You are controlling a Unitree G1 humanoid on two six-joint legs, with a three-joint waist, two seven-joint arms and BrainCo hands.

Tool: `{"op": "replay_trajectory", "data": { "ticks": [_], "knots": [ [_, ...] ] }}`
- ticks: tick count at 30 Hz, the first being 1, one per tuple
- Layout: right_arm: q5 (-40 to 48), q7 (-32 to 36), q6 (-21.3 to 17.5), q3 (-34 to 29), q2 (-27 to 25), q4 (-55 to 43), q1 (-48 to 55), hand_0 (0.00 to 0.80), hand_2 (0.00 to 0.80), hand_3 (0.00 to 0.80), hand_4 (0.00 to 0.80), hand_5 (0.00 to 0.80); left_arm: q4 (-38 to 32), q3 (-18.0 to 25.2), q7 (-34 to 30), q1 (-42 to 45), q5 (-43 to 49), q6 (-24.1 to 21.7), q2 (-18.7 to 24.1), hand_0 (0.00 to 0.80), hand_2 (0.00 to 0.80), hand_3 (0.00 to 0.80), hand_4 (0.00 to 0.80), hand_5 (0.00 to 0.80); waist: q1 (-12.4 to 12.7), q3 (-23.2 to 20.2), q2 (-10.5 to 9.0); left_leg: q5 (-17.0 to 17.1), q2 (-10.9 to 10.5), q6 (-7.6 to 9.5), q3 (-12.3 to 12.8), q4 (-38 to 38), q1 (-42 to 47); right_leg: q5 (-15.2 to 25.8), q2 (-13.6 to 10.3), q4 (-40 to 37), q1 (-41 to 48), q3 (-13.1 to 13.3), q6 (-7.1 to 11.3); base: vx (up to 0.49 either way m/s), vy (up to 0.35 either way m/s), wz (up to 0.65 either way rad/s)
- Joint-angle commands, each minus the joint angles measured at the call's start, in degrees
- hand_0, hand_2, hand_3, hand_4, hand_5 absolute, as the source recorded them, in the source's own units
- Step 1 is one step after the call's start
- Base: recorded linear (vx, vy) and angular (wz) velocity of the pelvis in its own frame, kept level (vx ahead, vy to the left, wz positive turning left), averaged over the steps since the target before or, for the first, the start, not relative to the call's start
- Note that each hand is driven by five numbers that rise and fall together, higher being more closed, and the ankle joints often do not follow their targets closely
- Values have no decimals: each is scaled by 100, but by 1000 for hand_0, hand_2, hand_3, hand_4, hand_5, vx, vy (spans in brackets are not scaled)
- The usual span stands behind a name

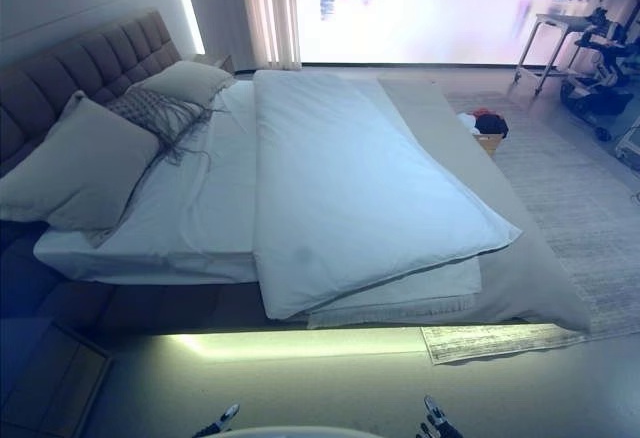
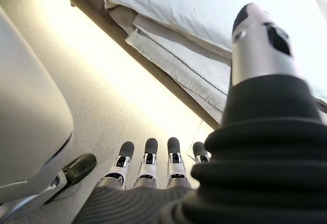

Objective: Make the bed neatly

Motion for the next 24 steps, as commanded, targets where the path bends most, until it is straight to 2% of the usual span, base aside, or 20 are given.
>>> {"op": "replay_trajectory", "data": {
  "ticks": [1, 4, 8, 15, 19, 24],
  "knots": [
    [49, -116, 25, -222, 37, 424, -603, 0, 0, 0, 0, 0, 440, -46, -60, -365, 95, 136, -186, 0, 0, 0, 0, 0, -149, 71, 12, -474, -250, 215, 7, 166, 3, -85, -61, 19, 25, -21, 320, 0, 0, 0],
    [-38, -176, -32, -207, 39, 437, -620, 0, 0, 0, 0, 0, 465, -30, -276, -375, -23, 157, -181, 0, 0, 0, 0, 0, -152, 79, 11, -476, -248, 210, 9, 183, -12, -80, -63, 19, 17, -18, 317, 0, 0, 0],
    [-275, -38, 343, -143, 53, 423, -650, 0, 0, 0, 0, 0, 425, -46, -264, -372, -12, 0, -198, 0, 0, 0, 0, 0, -143, 81, 19, -481, -248, 216, 4, 170, 1, -92, -51, 19, 20, -10, 306, 0, 0, 0],
    [-396, -180, 474, 10, 55, 456, -722, 0, 0, 0, 0, 0, 420, -61, -200, -378, 66, -15, -215, 0, 0, 0, 0, 0, -114, 68, 6, -471, -225, 204, 6, 168, 29, -104, -32, 19, 46, -15, 291, 0, 0, 0],
    [-292, 33, 542, 44, 48, 430, -771, 0, 0, 0, 0, 0, 438, -66, -193, -385, 56, -30, -228, 0, 0, 0, 0, 0, -127, 86, 1, -468, -201, 194, 25, 185, 32, -103, -11, 19, 48, 14, 280, 0, 0, 0],
    [-319, -254, 275, 50, 27, 399, -757, 0, 0, 0, 0, 0, 449, -66, -183, -395, 54, -35, -218, 0, 0, 0, 0, 0, -170, 114, -4, -469, -176, 202, 64, 217, 30, -95, 13, 22, 38, 58, 268, 19, -28, -1]
  ]
}}
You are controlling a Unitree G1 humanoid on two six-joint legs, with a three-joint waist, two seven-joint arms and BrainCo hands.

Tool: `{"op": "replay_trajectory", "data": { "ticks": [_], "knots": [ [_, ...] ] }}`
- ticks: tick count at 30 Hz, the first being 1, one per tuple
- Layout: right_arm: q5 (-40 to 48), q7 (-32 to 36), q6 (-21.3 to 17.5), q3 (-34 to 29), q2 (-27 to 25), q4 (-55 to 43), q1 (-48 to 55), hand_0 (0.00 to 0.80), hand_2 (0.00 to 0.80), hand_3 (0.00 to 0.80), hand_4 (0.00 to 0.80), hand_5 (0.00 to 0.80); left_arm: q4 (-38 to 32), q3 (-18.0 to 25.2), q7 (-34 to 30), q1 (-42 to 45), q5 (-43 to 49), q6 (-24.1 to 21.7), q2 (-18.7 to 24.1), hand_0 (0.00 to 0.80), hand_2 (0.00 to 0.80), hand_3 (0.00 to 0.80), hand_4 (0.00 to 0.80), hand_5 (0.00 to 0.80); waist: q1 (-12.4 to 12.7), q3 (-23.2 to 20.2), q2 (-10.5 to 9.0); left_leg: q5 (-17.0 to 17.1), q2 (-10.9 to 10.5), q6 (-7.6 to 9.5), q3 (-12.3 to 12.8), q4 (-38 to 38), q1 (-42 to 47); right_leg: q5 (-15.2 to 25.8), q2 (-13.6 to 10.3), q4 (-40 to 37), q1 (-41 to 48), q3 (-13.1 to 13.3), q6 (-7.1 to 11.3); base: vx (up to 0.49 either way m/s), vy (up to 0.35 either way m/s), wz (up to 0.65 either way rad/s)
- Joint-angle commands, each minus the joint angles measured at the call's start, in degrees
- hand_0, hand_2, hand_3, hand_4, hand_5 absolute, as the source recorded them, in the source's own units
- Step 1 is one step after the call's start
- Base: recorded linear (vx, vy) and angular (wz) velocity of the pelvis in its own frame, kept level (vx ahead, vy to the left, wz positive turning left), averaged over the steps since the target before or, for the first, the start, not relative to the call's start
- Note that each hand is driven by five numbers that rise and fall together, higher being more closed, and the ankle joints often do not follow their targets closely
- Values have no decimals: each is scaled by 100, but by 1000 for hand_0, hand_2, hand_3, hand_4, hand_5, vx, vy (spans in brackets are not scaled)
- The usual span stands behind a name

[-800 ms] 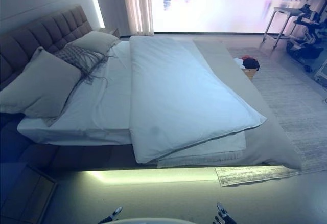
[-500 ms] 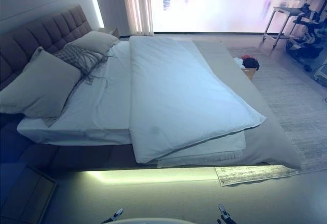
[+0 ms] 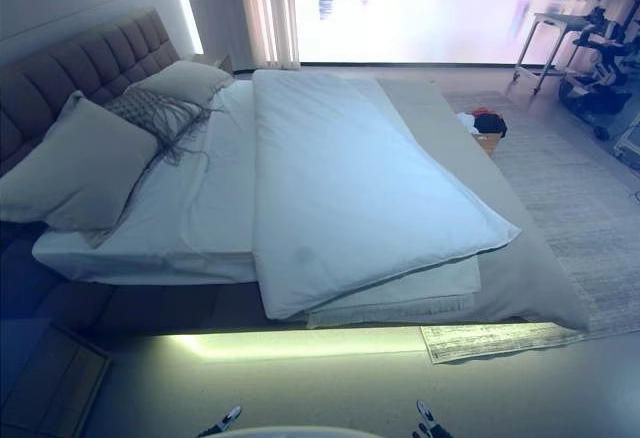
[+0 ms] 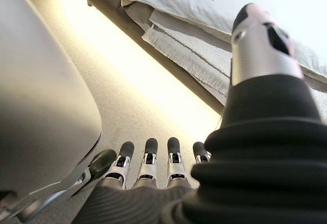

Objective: Make the bed neatly

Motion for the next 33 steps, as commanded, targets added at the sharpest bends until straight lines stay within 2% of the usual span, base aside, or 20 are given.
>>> {"op": "replay_trajectory", "data": {
  "ticks": [1, 10, 14, 16, 19, 20, 21, 22, 24, 27, 29, 31, 33],
  "knots": [
    [-41, -158, -266, 12, -41, 354, -675, 0, 0, 0, 0, 0, 426, 15, -33, -408, 53, -114, -228, 0, 0, 0, 0, 0, -178, 92, 9, -474, -176, 205, 44, 206, -22, -101, 10, 25, 45, 24, 267, 20, -58, -5],
    [4, -178, -215, -8, 4, 406, -675, 0, 0, 0, 0, 0, 458, 20, 6, -404, 229, -111, -217, 0, 0, 0, 0, 0, -258, 86, -8, -510, -93, 185, 77, 354, 22, -156, 121, 60, 88, 131, 192, 70, -81, -8],
    [-30, -106, -251, 36, 19, 399, -660, 0, 0, 0, 0, 0, 437, 57, 39, -437, 258, -76, -198, 0, 0, 0, 0, 0, -303, 153, -67, -585, 0, 138, 96, 850, -147, -214, 155, 272, 8, 172, 106, 47, -122, -11],
    [-28, -125, -236, 47, 20, 405, -659, 0, 0, 0, 0, 0, 451, 83, 93, -467, 261, -46, -191, 0, 0, 0, 0, 0, -324, 198, -123, -604, 67, 127, 119, 1288, -307, -270, 159, 452, -64, 164, 36, 29, -141, -16],
    [-108, -115, -234, 104, -3, 400, -637, 0, 0, 0, 0, 0, 486, 139, 136, -493, 213, -60, -186, 0, 0, 0, 0, 0, -335, 301, -219, -452, 185, 167, 127, 2368, -773, -403, 167, 703, -148, 131, -160, 40, -154, -32],
    [-171, -159, -191, 119, -36, 388, -626, 0, 0, 0, 0, 0, 503, 174, 120, -487, 119, -87, -191, 0, 0, 0, 0, 0, -316, 391, -221, -267, 249, 150, 31, 2909, -1083, -457, 204, 796, -125, 160, -249, 48, -101, -58],
    [-179, -183, -177, 121, -40, 384, -626, 0, 0, 0, 0, 0, 505, 184, 113, -487, 89, -91, -189, 0, 0, 0, 0, 0, -314, 384, -231, -190, 247, 144, 5, 2966, -1172, -458, 203, 813, -153, 171, -267, 80, -75, -65],
    [-202, -249, -149, 118, -84, 370, -618, 0, 0, 0, 0, 0, 499, 210, 62, -470, 23, -106, -196, 0, 0, 0, 0, 0, -257, 495, -208, -46, 120, 136, -171, 3129, -1507, -503, 251, 881, -89, 315, -286, 99, 4, -52],
    [-343, -234, -102, 81, -163, 440, -641, 0, 0, 0, 0, 0, 492, 227, 19, -435, -115, -160, -216, 0, 0, 0, 0, 0, -201, 606, -117, 156, 64, 72, -240, 2771, -1723, -575, 341, 876, 18, 473, -253, 166, 88, -55],
    [-446, -183, -47, 12, -235, 483, -651, 0, 0, 0, 0, 0, 459, 259, 89, -378, -310, -161, -222, 0, 0, 0, 0, 0, -133, 684, 30, 464, 160, -53, -118, 1248, -1698, -722, 434, 743, 297, 546, -174, 270, 145, -53],
    [-420, -157, -11, 12, -259, 458, -626, 0, 0, 0, 0, 0, 506, 266, 143, -318, -361, -181, -229, 0, 0, 0, 0, 0, 25, 692, 93, 900, 180, -184, -380, 183, -1828, -845, 467, 634, 614, 692, -123, 324, 113, -38],
    [-392, -129, 5, 18, -284, 440, -626, 0, 0, 0, 0, 0, 571, 320, 128, -258, -496, -216, -248, 0, 0, 0, 0, 0, 110, 691, 117, 1071, 262, -257, -506, 4, -2005, -1007, 462, 619, 794, 740, -118, 280, 116, -21],
    [-440, -102, 5, 17, -300, 427, -594, 0, 0, 0, 0, 0, 629, 447, 102, -189, -522, -288, -273, 0, 0, 0, 0, 0, 158, 673, 160, 1245, 401, -346, -449, 3, -2130, -1198, 437, 631, 970, 716, -103, 287, 175, -39]
  ]
}}
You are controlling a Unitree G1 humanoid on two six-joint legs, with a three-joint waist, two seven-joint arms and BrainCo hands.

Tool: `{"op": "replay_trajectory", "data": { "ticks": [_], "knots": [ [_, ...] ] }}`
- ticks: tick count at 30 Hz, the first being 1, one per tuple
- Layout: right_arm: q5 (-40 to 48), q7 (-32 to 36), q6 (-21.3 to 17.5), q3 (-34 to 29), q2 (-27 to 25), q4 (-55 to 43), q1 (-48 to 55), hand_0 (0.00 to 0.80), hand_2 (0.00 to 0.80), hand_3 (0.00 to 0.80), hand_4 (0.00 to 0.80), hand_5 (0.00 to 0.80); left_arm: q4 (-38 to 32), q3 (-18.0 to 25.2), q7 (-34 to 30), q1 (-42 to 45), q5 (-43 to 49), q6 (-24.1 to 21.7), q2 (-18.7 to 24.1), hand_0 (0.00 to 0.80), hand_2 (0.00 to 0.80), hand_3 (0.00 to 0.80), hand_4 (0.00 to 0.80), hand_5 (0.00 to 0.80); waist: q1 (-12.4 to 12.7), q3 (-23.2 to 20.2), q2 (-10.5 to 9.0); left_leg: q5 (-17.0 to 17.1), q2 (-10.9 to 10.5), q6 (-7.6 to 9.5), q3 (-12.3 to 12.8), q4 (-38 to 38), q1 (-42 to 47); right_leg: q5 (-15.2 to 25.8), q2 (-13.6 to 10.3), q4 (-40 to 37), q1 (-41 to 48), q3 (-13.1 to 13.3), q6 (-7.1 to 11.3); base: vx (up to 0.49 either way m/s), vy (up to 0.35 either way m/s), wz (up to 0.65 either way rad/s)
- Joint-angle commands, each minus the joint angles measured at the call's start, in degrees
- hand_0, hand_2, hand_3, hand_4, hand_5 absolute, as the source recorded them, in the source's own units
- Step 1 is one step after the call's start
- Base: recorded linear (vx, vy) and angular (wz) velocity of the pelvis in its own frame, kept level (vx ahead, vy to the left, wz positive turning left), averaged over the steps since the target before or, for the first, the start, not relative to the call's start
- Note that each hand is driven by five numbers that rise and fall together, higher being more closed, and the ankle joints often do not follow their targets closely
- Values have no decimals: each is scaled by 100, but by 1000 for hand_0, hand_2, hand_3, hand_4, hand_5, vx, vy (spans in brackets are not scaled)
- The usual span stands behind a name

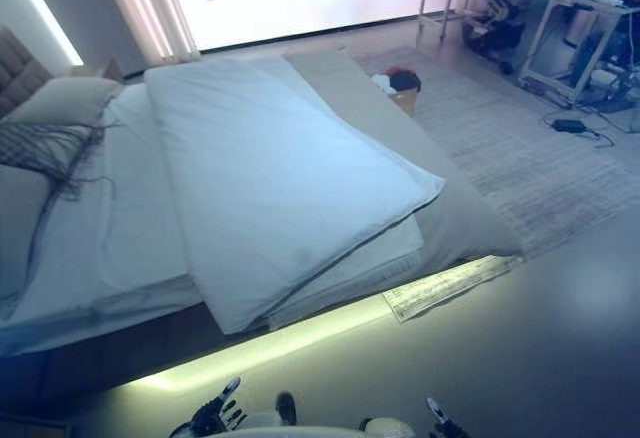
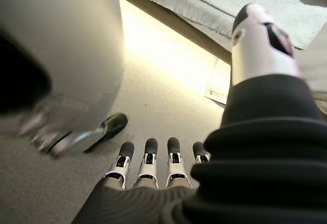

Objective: Make the bed neatly

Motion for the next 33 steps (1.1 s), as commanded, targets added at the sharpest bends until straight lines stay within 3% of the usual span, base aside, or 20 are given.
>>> {"op": "replay_trajectory", "data": {
  "ticks": [1, 6, 17, 19, 22, 24, 26, 28, 30, 31, 33],
  "knots": [
    [-84, 141, -22, -95, -68, -9, -225, 0, 0, 0, 0, 0, 269, -28, 6, 409, -110, -22, -188, 0, 0, 0, 0, 0, 147, -37, 25, 1165, 12, 14, -35, -285, -551, -672, 127, 384, 731, 437, 556, 283, 206, -48],
    [-75, 250, -11, -88, 19, 63, -254, 0, 0, 0, 0, 0, 315, 71, 91, 410, 25, -87, -119, 0, 0, 0, 0, 0, 230, -200, 13, 886, 19, 106, 195, -218, -203, -830, -167, 433, 1011, 205, 682, 306, 206, -30],
    [-19, 125, -117, 0, 293, -120, -298, 0, 0, 0, 0, 0, 170, -127, 55, 145, 98, 128, -28, 0, 0, 0, 0, 0, 306, -514, -166, 420, -286, 488, 220, 383, -125, -750, -726, 805, 912, -107, 1038, 247, 200, 14],
    [-42, 109, -168, 17, 319, -127, -318, 0, 0, 0, 0, 0, 159, -154, 78, 102, 98, 147, -17, 0, 0, 0, 0, 0, 327, -537, -228, 364, -379, 587, 233, 353, -88, -572, -808, 981, 847, -126, 1141, 184, 135, 19],
    [-83, 134, -296, 27, 339, -168, -387, 0, 0, 0, 0, 0, 148, -246, 71, 68, 144, 122, 33, 0, 0, 0, 0, 0, 369, -542, -295, 269, -564, 772, 250, 311, -33, 64, -1018, 1903, 462, -155, 1345, 147, 93, 16],
    [-40, 104, -297, 40, 290, -202, -441, 0, 0, 0, 0, 0, 141, -275, 67, 64, 222, 125, 87, 0, 0, 0, 0, 0, 329, -502, -246, 233, -618, 822, 162, 208, 169, 447, -1071, 2402, -155, -111, 1289, 181, 52, 8],
    [-102, 166, -292, 126, 249, -230, -508, 0, 0, 0, 0, 0, 132, -303, 107, 37, 193, 108, 143, 0, 0, 0, 0, 0, 285, -432, -160, 269, -550, 736, 129, 98, 383, 356, -1039, 2130, -622, -230, 1152, 178, -51, 12],
    [-189, 223, -346, 230, 212, -256, -582, 0, 0, 0, 0, 0, 120, -333, 64, -12, 143, 72, 207, 0, 0, 0, 0, 0, 246, -336, -109, 251, -476, 619, 67, 13, 557, 271, -895, 1335, -904, -256, 1094, 117, -170, 15],
    [-17, 333, -394, 336, 204, -305, -692, 0, 0, 0, 0, 0, 71, -397, 5, -101, 140, 14, 260, 0, 0, 0, 0, 0, 137, -199, -160, 134, -558, 599, -135, 12, 576, 711, -638, 590, -1403, 48, 1136, -8, -227, 22],
    [146, 327, -427, 417, 218, -362, -807, 0, 0, 0, 0, 0, 18, -475, -10, -226, 110, 7, 293, 0, 0, 0, 0, 0, 78, -94, -159, 62, -576, 614, -257, 57, 523, 865, -514, 584, -1798, 157, 1131, -205, -243, 45],
    [333, 144, -331, 583, 235, -494, -1101, 0, 0, 0, 0, 0, -49, -605, 7, -520, 74, 101, 283, 0, 0, 0, 0, 0, 116, 57, -171, 20, -590, 630, -333, 370, 169, 701, -478, 789, -1914, 225, 996, -152, -201, 93]
  ]
}}
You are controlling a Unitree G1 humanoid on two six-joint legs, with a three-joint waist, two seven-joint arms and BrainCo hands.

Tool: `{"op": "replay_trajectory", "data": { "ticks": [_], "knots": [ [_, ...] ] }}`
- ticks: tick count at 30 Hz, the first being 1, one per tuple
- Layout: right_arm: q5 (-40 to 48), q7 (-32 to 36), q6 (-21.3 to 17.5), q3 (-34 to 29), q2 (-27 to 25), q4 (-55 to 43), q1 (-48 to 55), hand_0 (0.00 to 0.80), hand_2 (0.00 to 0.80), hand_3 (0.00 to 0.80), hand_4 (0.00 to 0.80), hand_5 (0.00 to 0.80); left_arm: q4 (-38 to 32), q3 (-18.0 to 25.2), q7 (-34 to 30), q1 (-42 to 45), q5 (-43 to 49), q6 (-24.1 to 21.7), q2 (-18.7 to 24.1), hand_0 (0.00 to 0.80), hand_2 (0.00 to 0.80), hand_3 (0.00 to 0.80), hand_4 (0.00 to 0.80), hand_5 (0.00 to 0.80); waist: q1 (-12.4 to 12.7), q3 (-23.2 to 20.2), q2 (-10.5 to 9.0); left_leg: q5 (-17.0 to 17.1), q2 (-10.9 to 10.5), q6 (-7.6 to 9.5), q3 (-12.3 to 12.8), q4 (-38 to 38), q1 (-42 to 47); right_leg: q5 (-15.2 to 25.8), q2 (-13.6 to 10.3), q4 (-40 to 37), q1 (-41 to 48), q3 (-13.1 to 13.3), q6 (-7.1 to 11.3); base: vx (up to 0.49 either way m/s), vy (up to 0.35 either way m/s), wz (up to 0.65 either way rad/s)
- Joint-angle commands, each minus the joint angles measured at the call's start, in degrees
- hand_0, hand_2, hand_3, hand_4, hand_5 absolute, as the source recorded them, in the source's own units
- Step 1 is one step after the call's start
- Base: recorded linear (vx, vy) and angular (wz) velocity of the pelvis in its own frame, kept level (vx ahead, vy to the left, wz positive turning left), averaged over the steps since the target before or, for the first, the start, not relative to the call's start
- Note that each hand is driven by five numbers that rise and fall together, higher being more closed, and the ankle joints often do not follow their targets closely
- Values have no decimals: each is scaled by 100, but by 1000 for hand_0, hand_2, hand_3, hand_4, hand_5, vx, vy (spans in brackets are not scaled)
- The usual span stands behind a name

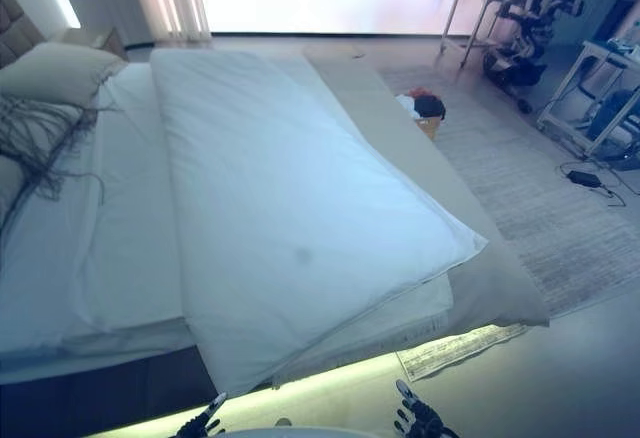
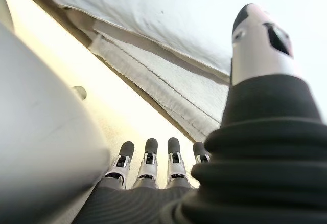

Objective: Make the bed neatly

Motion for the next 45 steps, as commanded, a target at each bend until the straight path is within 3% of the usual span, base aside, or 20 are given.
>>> {"op": "replay_trajectory", "data": {
  "ticks": [1, 6, 8, 12, 18, 26, 32, 34, 45],
  "knots": [
    [248, -110, -20, -85, -178, -354, -669, 0, 0, 0, 0, 0, -130, -209, -2, -410, -62, -42, -130, 0, 0, 0, 0, 0, 124, 473, 57, -400, 9, -217, 262, 693, -321, 745, 70, 292, -260, 9, -202, 91, -135, 139],
    [415, -183, 99, -177, -209, -403, -587, 0, 0, 0, 0, 0, -250, -354, -112, -288, 26, -38, -453, 0, 0, 0, 0, 0, 198, 402, 16, -494, 74, -336, 404, 1022, -307, 596, 7, 133, 171, -514, -330, 154, -72, 98],
    [663, -314, -14, -195, -261, -474, -673, 0, 0, 0, 0, 0, -300, -531, -125, -336, 38, -26, -502, 0, 0, 0, 0, 0, 229, 437, 50, -518, 66, -356, 240, 1161, -479, 517, -45, 308, 22, -599, -352, -31, 52, 42],
    [767, -374, -69, -185, -385, -556, -1063, 0, 0, 0, 0, 0, -307, -717, -189, -623, -41, -17, -425, 0, 0, 0, 0, 0, 193, 724, 129, -585, 109, -373, 235, 1624, -982, 323, -167, 994, -634, -730, -394, -177, 67, 10],
    [921, -447, 21, -39, -472, -627, -1862, 0, 0, 0, 0, 0, -397, -806, -154, -1286, -448, 74, -94, 0, 0, 0, 0, 0, 140, 1278, 166, -904, -32, -269, 300, 2643, -2026, 127, -346, 1999, -1734, -514, -385, -188, 79, -3],
    [1496, -592, 316, -32, -734, -558, -2837, 0, 0, 0, 0, 0, -558, -929, -151, -1920, -1026, -51, 35, 0, 0, 0, 0, 0, 156, 1714, 313, -1100, -53, -229, 364, 3434, -3212, -36, -361, 2796, -2849, -420, -440, -144, 55, 0],
    [1498, -552, 393, 13, -901, -562, -3094, 0, 0, 0, 0, 0, -710, -990, -124, -2083, -1255, -83, -18, 0, 0, 0, 0, 0, 206, 1820, 407, -1223, -26, -174, 317, 3906, -3772, -204, -409, 3356, -3427, -396, -503, -41, 43, 1],
    [1472, -501, 408, 36, -1019, -550, -3179, 0, 0, 0, 0, 0, -738, -1026, -116, -2123, -1293, -96, -39, 0, 0, 0, 0, 0, 230, 1863, 439, -1462, -17, -173, 273, 4171, -3910, -438, -417, 3671, -3580, -361, -491, 52, 15, 2],
    [1610, -140, 258, 42, -1494, -748, -3646, 0, 0, 0, 0, 0, -852, -1054, -2, -2098, -1429, -43, 12, 0, 0, 0, 0, 0, 334, 2002, 555, -1599, -32, -78, 224, 4914, -4915, -646, -401, 4603, -4566, -332, -643, -2, -17, 4]
  ]
}}
